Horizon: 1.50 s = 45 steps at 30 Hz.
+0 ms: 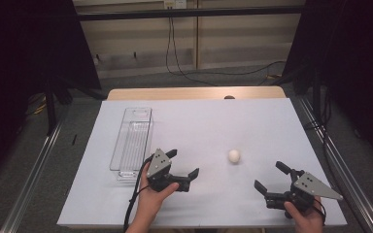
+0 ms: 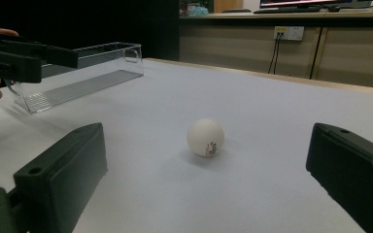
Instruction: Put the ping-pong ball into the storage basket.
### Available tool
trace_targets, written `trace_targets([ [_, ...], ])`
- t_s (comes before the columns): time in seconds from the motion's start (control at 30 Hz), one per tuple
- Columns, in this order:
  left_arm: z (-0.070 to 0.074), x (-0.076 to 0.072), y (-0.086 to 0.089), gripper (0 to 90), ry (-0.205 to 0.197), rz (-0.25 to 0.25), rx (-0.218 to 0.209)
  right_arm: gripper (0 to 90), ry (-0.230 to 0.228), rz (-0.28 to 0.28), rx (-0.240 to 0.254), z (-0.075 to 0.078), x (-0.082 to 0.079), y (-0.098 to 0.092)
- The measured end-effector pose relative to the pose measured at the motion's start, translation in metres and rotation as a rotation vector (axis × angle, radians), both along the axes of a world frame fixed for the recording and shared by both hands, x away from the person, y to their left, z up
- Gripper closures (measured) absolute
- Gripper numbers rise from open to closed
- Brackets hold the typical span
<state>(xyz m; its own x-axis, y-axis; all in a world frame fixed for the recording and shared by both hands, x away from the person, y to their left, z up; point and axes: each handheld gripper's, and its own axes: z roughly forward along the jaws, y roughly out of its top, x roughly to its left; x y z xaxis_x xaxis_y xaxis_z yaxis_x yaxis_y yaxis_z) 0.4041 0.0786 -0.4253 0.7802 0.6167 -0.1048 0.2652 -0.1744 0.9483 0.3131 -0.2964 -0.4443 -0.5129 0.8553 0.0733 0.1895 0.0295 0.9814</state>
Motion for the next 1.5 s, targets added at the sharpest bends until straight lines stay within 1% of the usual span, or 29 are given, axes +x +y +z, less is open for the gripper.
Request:
trace_targets([
  [0.07,0.0,0.001,-0.001,1.7,-0.002,0.0,0.002,0.8,0.0,0.0,0.0,0.0,0.0,0.0],
  [0.1,0.0,0.0,-0.002,1.8,0.004,0.003,-0.002,0.8,0.0,0.0,0.0,0.0,0.0,0.0],
  [0.13,0.0,0.002,-0.002,1.8,-0.006,-0.006,-0.01,0.8,0.003,0.001,0.001,0.0,0.0,0.0],
  [0.17,0.0,0.002,-0.002,1.8,-0.006,-0.006,-0.01,0.8,0.003,0.001,0.001,0.0,0.0,0.0],
  [0.2,0.001,0.002,-0.002,1.8,-0.001,0.0,0.003,0.8,0.001,-0.002,0.002,0.0,0.0,0.0],
  [0.3,0.002,0.003,-0.003,1.8,-0.005,-0.007,0.011,0.8,0.001,-0.005,0.004,0.0,0.0,0.001],
  [0.33,0.002,0.003,-0.006,1.8,-0.002,-0.006,0.001,0.8,-0.002,-0.006,0.004,0.0,0.0,0.001],
  [0.37,0.002,0.003,-0.006,1.8,-0.002,-0.006,0.001,0.8,0.0,-0.005,0.003,0.0,0.0,0.001],
  [0.47,0.002,0.005,-0.007,1.8,-0.002,-0.013,0.014,0.8,-0.002,-0.006,0.004,0.0,0.0,0.001],
  [0.5,0.002,0.005,-0.008,1.8,0.004,-0.01,0.005,0.9,-0.003,-0.006,0.004,0.0,0.0,0.001],
  [0.57,0.002,0.006,-0.009,1.9,0.001,-0.012,0.009,0.9,-0.001,-0.004,0.003,0.0,0.0,0.001],
  [0.6,0.003,0.006,-0.009,1.8,0.002,-0.018,0.02,0.9,-0.001,-0.005,0.005,0.0,0.0,0.001],
  [0.67,0.002,0.006,-0.011,1.9,0.001,-0.016,0.008,0.9,-0.002,-0.006,0.004,0.0,0.0,0.001],
  [0.7,0.002,0.007,-0.012,1.9,0.006,-0.017,0.018,0.9,-0.002,-0.006,0.004,0.0,0.0,0.001],
  [0.87,0.002,0.009,-0.014,1.9,0.009,-0.022,0.024,1.0,-0.002,-0.005,0.004,0.0,0.001,0.001],
  [0.9,0.002,0.009,-0.016,1.9,0.009,-0.025,0.008,1.0,-0.002,-0.004,0.004,0.0,0.0,0.001],
  [0.93,0.002,0.009,-0.016,1.9,0.013,-0.019,0.022,1.0,0.0,-0.002,0.004,0.0,0.0,0.001],
  [1.03,0.002,0.009,-0.018,1.9,0.014,-0.023,0.015,1.0,0.0,-0.003,0.005,0.0,0.0,0.001],
  [1.1,0.002,0.01,-0.019,1.9,0.018,-0.022,0.031,1.0,-0.001,-0.003,0.005,0.0,0.0,0.001],
  [1.17,0.001,0.011,-0.021,2.0,0.019,-0.029,0.02,1.0,0.001,-0.002,0.005,0.0,0.0,0.001],
  [1.2,0.002,0.011,-0.021,2.0,0.023,-0.023,0.036,1.0,0.001,-0.002,0.005,0.0,0.0,0.001],
  [1.23,0.001,0.012,-0.023,2.0,0.025,-0.028,0.027,1.0,0.003,0.001,0.005,0.0,0.0,0.001],
  [1.3,0.0,0.012,-0.024,2.0,0.027,-0.025,0.03,1.0,0.002,0.001,0.004,0.0,0.0,0.0],
  [1.33,0.0,0.012,-0.024,2.0,0.023,-0.031,0.035,1.0,0.005,0.003,0.006,0.0,0.0,0.0],
  [1.37,0.0,0.013,-0.024,2.0,0.026,-0.032,0.053,1.1,0.004,0.002,0.005,0.0,0.0,0.001],
  [1.4,0.0,0.012,-0.026,2.0,0.032,-0.025,0.039,1.1,0.004,0.002,0.005,0.0,0.0,0.001],
  [1.43,-0.001,0.013,-0.026,2.0,0.028,-0.032,0.033,1.1,0.001,0.004,0.003,0.0,0.0,0.001],
  [1.47,-0.001,0.013,-0.026,2.0,0.027,-0.031,0.034,1.1,0.002,0.005,0.003,0.0,0.0,0.001],
  [1.5,0.0,0.013,-0.026,2.0,0.027,-0.027,0.047,1.1,0.002,0.005,0.003,0.0,0.0,0.001],
])
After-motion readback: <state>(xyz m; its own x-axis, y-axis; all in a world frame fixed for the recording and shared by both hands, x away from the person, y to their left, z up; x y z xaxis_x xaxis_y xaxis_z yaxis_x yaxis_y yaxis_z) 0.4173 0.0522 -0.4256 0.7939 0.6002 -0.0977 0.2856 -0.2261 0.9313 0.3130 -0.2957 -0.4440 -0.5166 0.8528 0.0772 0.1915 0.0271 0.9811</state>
